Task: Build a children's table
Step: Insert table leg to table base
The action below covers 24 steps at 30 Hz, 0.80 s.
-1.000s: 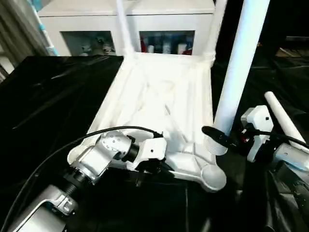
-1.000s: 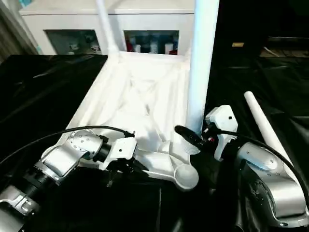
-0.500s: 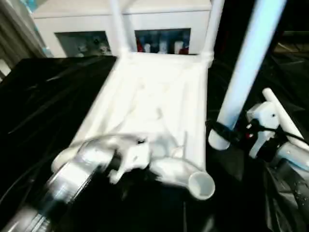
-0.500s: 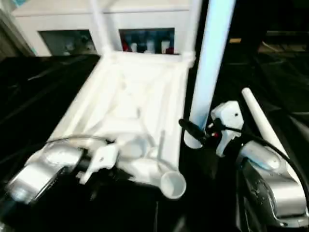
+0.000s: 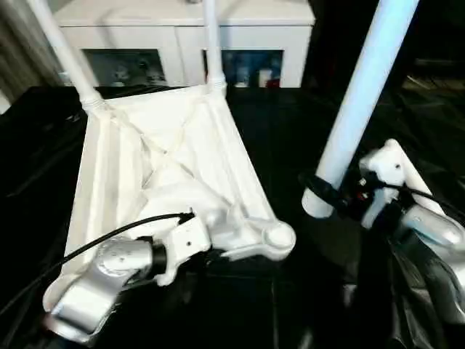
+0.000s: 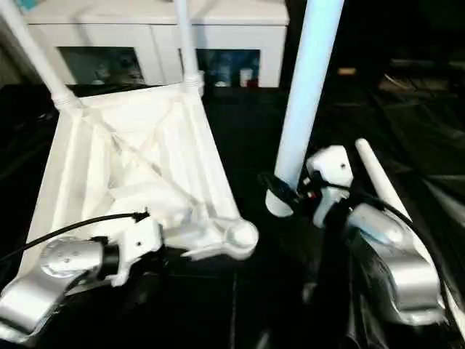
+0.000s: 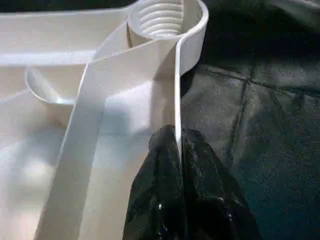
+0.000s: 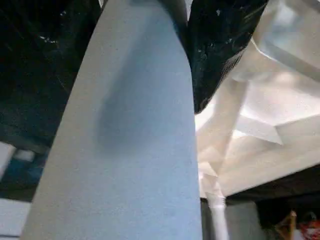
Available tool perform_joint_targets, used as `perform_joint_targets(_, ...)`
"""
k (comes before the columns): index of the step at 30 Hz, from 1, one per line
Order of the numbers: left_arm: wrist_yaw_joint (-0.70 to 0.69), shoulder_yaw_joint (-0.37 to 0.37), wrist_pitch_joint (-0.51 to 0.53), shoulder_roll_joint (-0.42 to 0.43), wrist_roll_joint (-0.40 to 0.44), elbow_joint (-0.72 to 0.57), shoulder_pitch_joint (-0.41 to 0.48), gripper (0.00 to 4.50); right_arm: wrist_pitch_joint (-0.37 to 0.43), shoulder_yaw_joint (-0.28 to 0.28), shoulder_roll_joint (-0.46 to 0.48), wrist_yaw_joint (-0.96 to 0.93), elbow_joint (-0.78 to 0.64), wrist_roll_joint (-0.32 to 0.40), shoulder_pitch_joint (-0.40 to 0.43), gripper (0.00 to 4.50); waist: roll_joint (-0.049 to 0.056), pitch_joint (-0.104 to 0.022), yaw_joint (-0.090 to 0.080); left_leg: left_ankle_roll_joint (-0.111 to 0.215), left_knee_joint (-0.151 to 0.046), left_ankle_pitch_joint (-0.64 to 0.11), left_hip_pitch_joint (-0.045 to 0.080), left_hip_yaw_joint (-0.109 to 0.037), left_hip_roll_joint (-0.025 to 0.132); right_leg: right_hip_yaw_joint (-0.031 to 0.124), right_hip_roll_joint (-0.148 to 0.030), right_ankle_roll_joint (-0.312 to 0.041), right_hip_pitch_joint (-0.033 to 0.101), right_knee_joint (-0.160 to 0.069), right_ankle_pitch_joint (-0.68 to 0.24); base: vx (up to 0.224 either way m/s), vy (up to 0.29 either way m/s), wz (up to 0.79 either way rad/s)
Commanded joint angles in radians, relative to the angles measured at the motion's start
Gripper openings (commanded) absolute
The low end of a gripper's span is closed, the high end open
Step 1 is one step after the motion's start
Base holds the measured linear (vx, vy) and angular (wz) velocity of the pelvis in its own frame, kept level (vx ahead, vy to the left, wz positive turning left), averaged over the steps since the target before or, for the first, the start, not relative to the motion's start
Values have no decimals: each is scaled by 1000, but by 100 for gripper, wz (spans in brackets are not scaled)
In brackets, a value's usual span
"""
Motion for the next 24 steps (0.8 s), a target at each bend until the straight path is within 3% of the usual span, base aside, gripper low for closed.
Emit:
perform_joint_targets(1, 11, -6, -14, -7, 4, 21, -19, 6, 14, -3, 20, -24, 12, 4, -16, 186, -20, -72, 9, 149, -61, 14, 9, -38, 84, 44, -88, -270, 48, -55, 57, 0, 0, 0)
perform_joint_targets(6, -9, -3, 16, -48, -34, 69, -56, 6, 49, 24, 45, -23, 24, 24, -41, 186, -27, -65, 21, 120, -64, -32, 8, -36, 82, 45, -90, -261, 46, -61, -31, 0, 0, 0)
perform_joint_targets(10, -17, -11, -61, -55, -19, 141, -96, 6, 55, 44, 58, -16, 37, 23, -61, 186, -31, -61, 20, 97, -67, -69, 8, -36, 80, 47, -89, -239, 43, -69, -109, 0, 0, 0)
perform_joint_targets(13, -57, 10, -2, -51, -66, 149, -129, 6, 58, 43, 61, -19, 33, 19, -64, 186, -28, -59, 21, 79, -69, -98, 14, -34, 81, 49, -89, -229, 38, -73, -147, 0, 0, 0)
perform_joint_targets(14, -72, 16, 15, -48, -82, 143, -139, 46, 61, 41, 62, -20, 28, 20, -62, 186, -23, -59, 22, 70, -70, -100, 14, -35, 80, 49, -89, -229, 36, -73, -149, 0, 0, 0)
perform_joint_targets(21, -93, 9, 50, -44, -80, 116, -180, 92, 73, 37, 68, -38, 4, 22, -48, 186, -17, -66, 21, 90, -65, -37, 4, -39, 79, 46, -88, -258, 47, -57, 14, 0, 0, 0)
perform_joint_targets(24, -86, -16, 36, -50, -52, 142, -200, 92, 73, 39, 72, -47, -6, 21, -39, 186, -15, -66, 21, 91, -66, -46, 4, -39, 80, 45, -88, -261, 48, -59, 11, 0, 0, 0)
